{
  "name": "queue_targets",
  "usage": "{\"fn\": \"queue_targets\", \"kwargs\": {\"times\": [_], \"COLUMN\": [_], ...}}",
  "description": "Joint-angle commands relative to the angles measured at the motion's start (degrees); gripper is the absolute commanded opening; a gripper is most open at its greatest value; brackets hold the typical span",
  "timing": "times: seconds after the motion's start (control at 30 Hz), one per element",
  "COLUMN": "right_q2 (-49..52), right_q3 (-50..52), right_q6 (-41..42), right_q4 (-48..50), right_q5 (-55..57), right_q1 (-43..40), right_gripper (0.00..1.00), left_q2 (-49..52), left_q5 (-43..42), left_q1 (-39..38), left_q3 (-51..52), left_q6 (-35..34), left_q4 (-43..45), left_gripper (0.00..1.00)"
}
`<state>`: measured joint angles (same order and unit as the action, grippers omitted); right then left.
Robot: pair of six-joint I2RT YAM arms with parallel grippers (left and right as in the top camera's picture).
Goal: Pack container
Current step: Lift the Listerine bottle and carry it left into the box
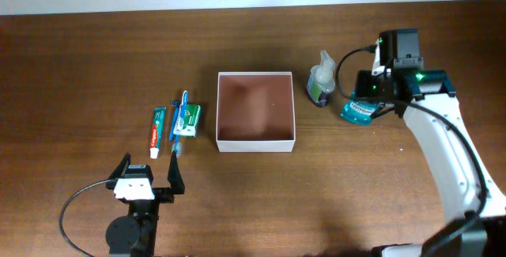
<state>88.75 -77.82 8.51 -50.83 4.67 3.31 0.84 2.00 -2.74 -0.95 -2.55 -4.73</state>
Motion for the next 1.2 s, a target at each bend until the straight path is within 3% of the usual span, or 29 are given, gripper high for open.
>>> {"fn": "queue_targets", "kwargs": {"times": [0.0, 0.27, 0.43, 0.8, 1.17], "right_q2": [-4.26, -4.94, -4.92, -0.35, 9.44], "right_q3": [-4.46, -18.64, -25.90, -26.49, -26.49], "right_q6": [-0.76, -0.76, -0.76, -0.59, -0.81], "right_q4": [-2.75, -13.38, -13.18, -3.30, 1.97], "right_q5": [0.48, 0.52, 0.50, 1.92, 2.05], "right_q1": [3.93, 12.26, 16.41, 24.46, 26.40], "right_gripper": [0.13, 0.14, 0.14, 0.13, 0.14], "left_q2": [-0.39, -0.39, -0.39, -0.39, -0.39], "left_q5": [0.39, 0.39, 0.39, 0.37, 0.37], "left_q1": [0.28, 0.28, 0.28, 0.28, 0.28], "left_q3": [0.44, 0.44, 0.44, 0.44, 0.44], "left_q6": [1.09, 1.09, 1.09, 1.07, 1.09], "left_q4": [0.17, 0.15, 0.15, 0.15, 0.15], "left_gripper": [1.00, 0.99, 0.99, 0.99, 0.99]}}
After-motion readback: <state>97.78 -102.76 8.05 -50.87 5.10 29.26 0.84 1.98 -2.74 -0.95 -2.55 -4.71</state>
